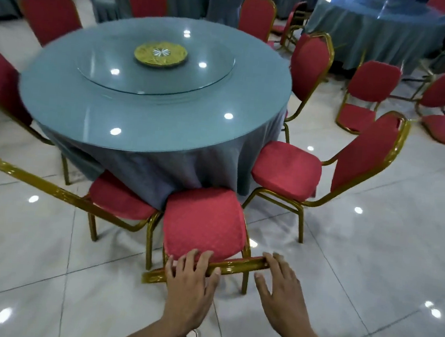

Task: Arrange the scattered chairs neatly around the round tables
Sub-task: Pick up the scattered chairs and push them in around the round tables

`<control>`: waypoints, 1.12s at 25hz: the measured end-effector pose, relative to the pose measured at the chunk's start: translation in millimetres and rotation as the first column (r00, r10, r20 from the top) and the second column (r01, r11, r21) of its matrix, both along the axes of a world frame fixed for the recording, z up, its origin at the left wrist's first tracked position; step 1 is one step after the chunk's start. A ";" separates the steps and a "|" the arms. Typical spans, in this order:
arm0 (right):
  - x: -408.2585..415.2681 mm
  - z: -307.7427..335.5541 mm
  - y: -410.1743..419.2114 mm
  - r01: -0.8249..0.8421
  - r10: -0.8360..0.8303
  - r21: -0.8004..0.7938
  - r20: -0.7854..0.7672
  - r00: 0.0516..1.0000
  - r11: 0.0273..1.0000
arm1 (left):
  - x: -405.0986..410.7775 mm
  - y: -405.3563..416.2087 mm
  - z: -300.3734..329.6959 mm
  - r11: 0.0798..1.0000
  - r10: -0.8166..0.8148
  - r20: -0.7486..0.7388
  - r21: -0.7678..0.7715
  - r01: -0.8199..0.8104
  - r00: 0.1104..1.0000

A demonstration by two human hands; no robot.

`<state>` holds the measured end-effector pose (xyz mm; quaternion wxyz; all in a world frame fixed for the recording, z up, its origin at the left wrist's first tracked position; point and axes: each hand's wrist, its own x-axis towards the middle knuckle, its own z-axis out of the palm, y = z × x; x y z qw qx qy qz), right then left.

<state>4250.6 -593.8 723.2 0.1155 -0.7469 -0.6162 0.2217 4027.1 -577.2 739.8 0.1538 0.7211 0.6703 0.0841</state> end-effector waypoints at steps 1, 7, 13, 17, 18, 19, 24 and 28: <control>3.9 -3.7 -2.1 -0.048 0.048 0.004 -0.021 0.999 0.999 | 1.8 -0.8 -2.4 0.999 0.019 0.035 0.037 -0.020 0.999; 26.2 -10.1 9.5 -0.112 0.117 0.047 -0.104 0.988 0.993 | 21.7 5.4 -11.8 0.993 0.059 0.096 0.097 -0.068 0.994; 45.2 -5.7 91.9 -0.095 0.102 0.045 -0.178 0.979 0.994 | 48.0 59.6 -9.8 0.990 0.070 0.114 0.114 -0.083 0.991; 66.8 -4.1 146.1 -0.066 0.077 0.082 -0.139 0.987 0.994 | 81.8 108.4 -13.7 0.987 0.087 0.118 0.122 -0.102 0.989; 74.9 -3.4 162.0 -0.061 0.072 0.076 -0.145 0.987 0.995 | 91.9 122.6 -15.8 0.986 0.101 0.116 0.120 -0.114 0.988; 82.6 -2.4 177.0 -0.048 0.059 0.072 -0.150 0.987 0.996 | 101.2 135.6 -16.2 0.985 0.112 0.119 0.119 -0.126 0.987; 118.1 5.6 244.5 -0.065 0.072 0.080 -0.081 0.994 0.995 | 151.2 187.3 -12.0 0.976 0.170 0.127 0.119 -0.185 0.977; 134.6 1.6 278.2 -0.019 0.040 0.181 -0.113 0.993 0.983 | 177.7 211.9 -15.1 0.958 0.230 0.132 0.146 -0.248 0.964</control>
